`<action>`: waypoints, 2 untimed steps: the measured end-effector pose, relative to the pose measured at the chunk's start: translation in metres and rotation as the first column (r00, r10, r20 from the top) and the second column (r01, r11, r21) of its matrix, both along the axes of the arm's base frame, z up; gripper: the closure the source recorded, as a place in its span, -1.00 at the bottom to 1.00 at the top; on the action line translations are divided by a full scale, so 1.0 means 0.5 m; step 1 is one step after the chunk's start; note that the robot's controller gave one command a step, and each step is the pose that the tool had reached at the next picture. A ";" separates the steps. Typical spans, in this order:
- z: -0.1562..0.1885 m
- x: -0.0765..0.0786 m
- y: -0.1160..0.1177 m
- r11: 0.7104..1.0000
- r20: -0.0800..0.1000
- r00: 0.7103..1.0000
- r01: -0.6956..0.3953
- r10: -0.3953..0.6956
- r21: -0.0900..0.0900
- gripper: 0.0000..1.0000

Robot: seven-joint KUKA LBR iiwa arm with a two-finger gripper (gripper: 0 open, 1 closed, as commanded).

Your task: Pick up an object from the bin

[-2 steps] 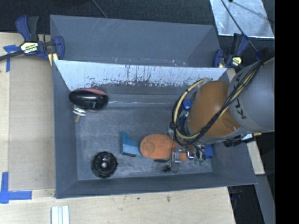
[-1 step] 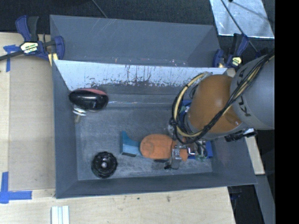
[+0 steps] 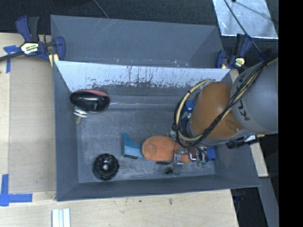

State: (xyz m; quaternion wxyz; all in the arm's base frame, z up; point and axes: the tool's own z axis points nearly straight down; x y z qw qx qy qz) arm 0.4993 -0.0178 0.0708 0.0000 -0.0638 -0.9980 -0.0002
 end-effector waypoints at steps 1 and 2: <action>-0.001 -0.008 0.017 0.998 -0.003 0.998 0.070 -0.070 -0.003 1.00; -0.001 -0.009 0.018 0.997 -0.003 0.997 0.072 -0.072 -0.003 1.00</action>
Offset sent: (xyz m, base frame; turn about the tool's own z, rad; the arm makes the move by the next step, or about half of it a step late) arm 0.0000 0.0000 0.0000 0.0000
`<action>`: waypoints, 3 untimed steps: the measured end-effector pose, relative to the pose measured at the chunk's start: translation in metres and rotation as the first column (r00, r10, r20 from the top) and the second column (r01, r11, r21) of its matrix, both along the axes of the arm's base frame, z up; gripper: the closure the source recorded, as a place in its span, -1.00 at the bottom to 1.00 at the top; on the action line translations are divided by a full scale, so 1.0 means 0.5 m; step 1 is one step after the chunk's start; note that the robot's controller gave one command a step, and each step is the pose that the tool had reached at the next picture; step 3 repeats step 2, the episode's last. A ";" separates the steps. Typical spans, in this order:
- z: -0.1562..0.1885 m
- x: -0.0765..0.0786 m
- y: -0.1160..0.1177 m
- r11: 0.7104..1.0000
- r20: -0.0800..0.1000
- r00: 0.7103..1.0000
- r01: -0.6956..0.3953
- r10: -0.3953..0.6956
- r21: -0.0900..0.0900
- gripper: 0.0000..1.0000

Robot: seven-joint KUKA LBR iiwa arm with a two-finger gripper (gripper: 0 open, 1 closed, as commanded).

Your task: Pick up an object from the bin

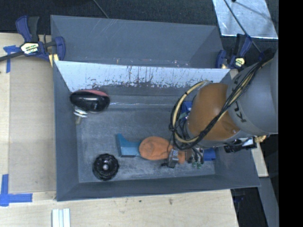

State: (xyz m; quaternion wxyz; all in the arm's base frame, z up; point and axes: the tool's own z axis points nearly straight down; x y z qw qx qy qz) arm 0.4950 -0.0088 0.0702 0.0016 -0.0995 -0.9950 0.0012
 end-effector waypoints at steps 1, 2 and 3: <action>0.009 -0.003 0.000 1.000 -0.001 1.000 0.000 0.000 0.000 1.00; 0.054 -0.007 0.000 1.000 -0.008 1.000 -0.001 0.001 0.002 1.00; 0.054 -0.007 0.000 1.000 -0.008 1.000 -0.001 0.001 0.002 1.00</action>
Offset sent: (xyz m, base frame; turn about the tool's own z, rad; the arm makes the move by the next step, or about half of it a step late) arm -0.0002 -0.0001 0.0895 0.0000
